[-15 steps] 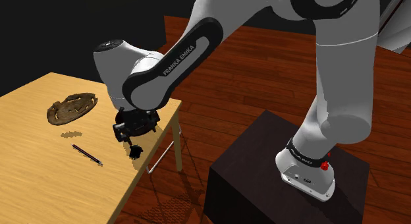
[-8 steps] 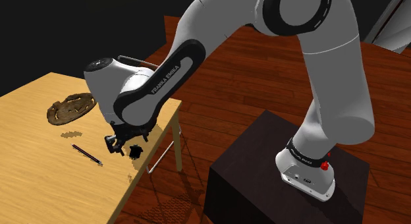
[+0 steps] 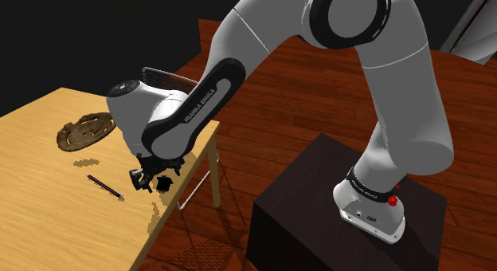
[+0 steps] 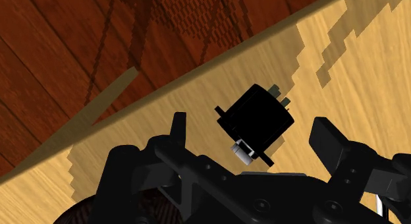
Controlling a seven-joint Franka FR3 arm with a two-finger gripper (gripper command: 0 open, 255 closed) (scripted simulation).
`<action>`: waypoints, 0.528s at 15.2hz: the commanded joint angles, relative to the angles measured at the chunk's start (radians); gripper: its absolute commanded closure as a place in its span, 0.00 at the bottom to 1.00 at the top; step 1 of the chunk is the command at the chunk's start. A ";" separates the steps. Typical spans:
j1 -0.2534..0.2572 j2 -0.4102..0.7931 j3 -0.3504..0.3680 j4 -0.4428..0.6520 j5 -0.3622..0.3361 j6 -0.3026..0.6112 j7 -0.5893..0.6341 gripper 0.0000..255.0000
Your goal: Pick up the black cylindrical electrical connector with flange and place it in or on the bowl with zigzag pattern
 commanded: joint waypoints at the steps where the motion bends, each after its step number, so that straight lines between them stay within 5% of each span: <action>1: 0.000 0.000 0.000 0.000 0.000 0.001 0.000 0.00; 3: 0.000 0.000 0.000 0.000 0.000 0.001 0.000 0.00; 4: 0.000 0.000 0.000 0.000 0.000 0.001 0.000 1.00; 8: 0.000 0.000 0.000 0.000 0.000 0.001 0.000 1.00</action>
